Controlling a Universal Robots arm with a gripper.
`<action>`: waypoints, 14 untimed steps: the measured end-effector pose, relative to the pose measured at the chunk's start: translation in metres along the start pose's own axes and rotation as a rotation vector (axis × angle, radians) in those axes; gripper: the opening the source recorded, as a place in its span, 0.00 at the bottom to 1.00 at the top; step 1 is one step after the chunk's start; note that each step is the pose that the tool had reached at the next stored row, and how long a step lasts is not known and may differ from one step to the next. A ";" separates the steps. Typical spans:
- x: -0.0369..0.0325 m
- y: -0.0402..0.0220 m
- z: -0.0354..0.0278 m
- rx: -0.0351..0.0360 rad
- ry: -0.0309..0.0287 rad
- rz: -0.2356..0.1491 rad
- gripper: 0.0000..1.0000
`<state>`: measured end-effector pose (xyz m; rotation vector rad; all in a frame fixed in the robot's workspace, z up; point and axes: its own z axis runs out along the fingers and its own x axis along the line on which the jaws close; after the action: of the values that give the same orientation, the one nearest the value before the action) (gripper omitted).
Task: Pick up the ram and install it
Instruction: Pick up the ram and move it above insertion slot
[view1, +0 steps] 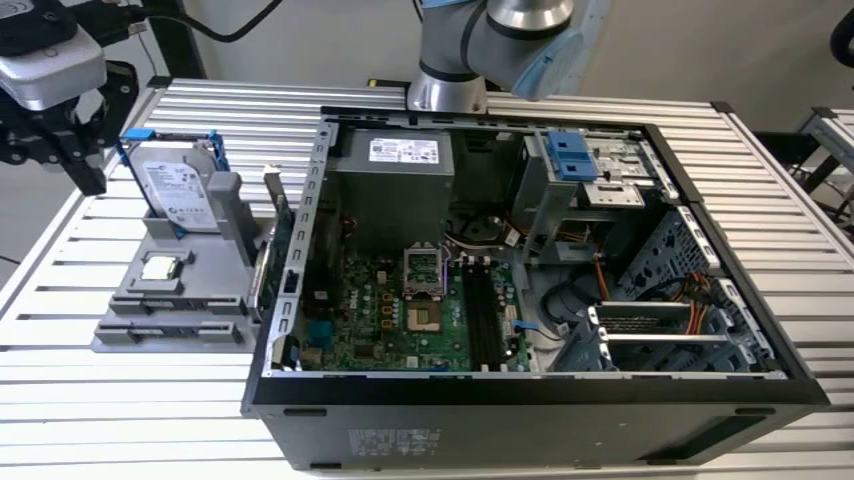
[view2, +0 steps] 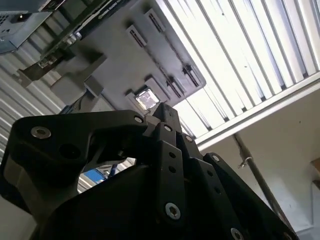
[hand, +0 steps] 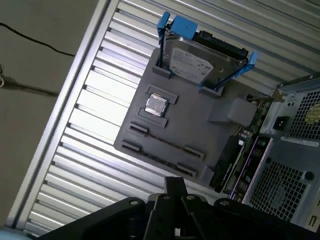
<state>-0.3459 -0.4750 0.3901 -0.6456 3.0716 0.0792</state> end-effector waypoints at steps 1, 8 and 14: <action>0.0000 0.0000 0.0000 -0.0002 0.0009 -0.019 0.00; 0.0000 0.0000 0.0000 -0.0017 0.0071 -0.144 0.00; 0.0000 0.0000 0.0000 -0.0031 0.0124 -0.253 0.00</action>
<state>-0.3460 -0.4750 0.3901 -1.0303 2.9716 0.0791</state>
